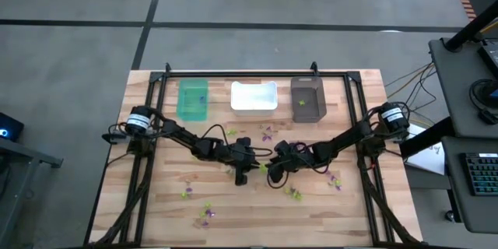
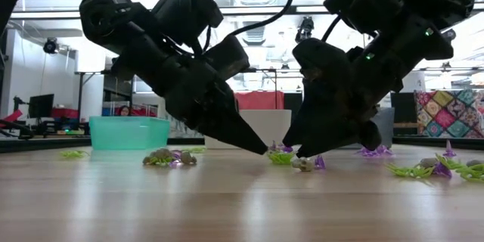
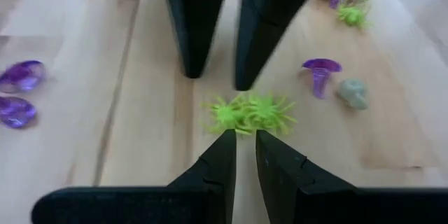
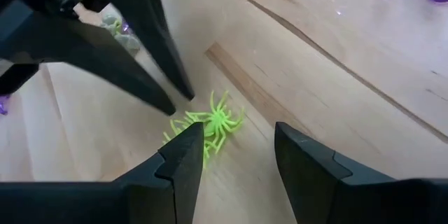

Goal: Sort Halloween decoration
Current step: Put the green spider toy into the black bin

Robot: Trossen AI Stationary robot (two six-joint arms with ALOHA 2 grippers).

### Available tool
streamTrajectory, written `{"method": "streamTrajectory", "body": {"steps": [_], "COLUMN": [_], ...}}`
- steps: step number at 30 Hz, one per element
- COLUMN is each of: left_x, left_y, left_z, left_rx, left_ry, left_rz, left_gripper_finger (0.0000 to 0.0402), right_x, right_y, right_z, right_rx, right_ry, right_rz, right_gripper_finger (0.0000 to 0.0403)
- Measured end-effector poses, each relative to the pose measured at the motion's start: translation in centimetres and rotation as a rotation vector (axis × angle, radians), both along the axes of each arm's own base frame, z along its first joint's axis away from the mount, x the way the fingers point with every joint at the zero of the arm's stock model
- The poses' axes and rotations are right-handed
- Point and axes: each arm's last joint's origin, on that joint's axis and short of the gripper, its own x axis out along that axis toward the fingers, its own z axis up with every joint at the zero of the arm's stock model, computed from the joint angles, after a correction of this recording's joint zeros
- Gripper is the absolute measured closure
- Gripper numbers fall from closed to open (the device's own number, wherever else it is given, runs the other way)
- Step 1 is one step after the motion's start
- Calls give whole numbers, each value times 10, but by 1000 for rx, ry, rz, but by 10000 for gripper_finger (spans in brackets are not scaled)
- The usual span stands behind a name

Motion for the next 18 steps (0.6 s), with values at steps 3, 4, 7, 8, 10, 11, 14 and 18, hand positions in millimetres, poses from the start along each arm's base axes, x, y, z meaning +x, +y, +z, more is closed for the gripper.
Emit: {"method": "streamTrajectory", "body": {"steps": [3, 4, 7, 8, 10, 11, 14, 18], "left_x": [0, 1, 1, 1, 1, 1, 2, 2], "left_y": [1, 1, 1, 2, 2, 1, 1, 1], "left_z": [0, 0, -3, -4, -7, -7, -9, -9], "left_rx": [23, 30, 35, 36, 36, 35, 33, 30], "left_ry": [-7, -11, -9, -3, 3, -1, -3, -8], "left_rz": [3, 8, 14, 14, 14, 15, 17, 18], "left_gripper_finger": [363, 363, 363, 363, 363, 363, 363, 363], "right_x": [0, 0, 0, 0, 1, 1, 1, 1], "right_y": [0, 0, -1, -1, -2, -2, -3, -3], "right_z": [0, 0, 0, 0, 0, 0, 0, 1], "right_rx": [1, 1, 1, 1, 10, 13, 16, 23], "right_ry": [0, 0, -1, -2, -5, -6, -6, -10], "right_rz": [1, 0, -2, -4, -15, -19, -23, -28], "right_gripper_finger": [236, 236, 236, 236, 236, 236, 236, 236]}}
